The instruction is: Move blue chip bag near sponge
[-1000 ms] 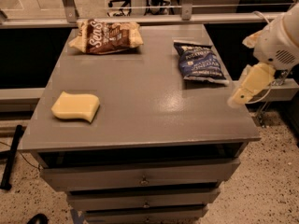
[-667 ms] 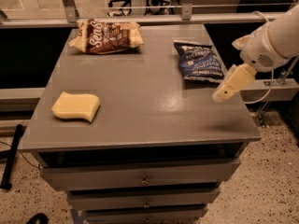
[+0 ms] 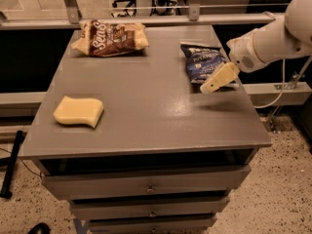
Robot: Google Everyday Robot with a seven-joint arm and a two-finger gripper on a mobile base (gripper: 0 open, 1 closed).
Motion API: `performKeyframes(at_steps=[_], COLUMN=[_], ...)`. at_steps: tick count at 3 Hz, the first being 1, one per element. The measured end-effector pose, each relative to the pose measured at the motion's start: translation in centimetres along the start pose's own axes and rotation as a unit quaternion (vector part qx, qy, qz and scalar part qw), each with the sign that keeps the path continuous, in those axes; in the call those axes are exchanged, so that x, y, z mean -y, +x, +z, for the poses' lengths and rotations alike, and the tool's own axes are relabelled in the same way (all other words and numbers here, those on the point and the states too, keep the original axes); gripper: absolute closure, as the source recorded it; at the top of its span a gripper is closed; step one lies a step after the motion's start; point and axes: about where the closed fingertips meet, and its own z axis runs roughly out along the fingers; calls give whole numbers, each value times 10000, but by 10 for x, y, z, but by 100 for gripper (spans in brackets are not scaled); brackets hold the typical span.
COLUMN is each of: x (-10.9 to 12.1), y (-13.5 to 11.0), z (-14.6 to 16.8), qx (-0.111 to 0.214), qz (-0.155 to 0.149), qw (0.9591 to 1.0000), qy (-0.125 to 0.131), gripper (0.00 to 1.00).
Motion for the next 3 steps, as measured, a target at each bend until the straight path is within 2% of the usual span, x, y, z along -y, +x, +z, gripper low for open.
performKeyframes(at_steps=[1,3], x=[10,21], y=[-1,2], z=[24,28], qx=[62,189], qz=[-2,-164], qw=[10000,9997], qy=[14,79], gripper=[16,63])
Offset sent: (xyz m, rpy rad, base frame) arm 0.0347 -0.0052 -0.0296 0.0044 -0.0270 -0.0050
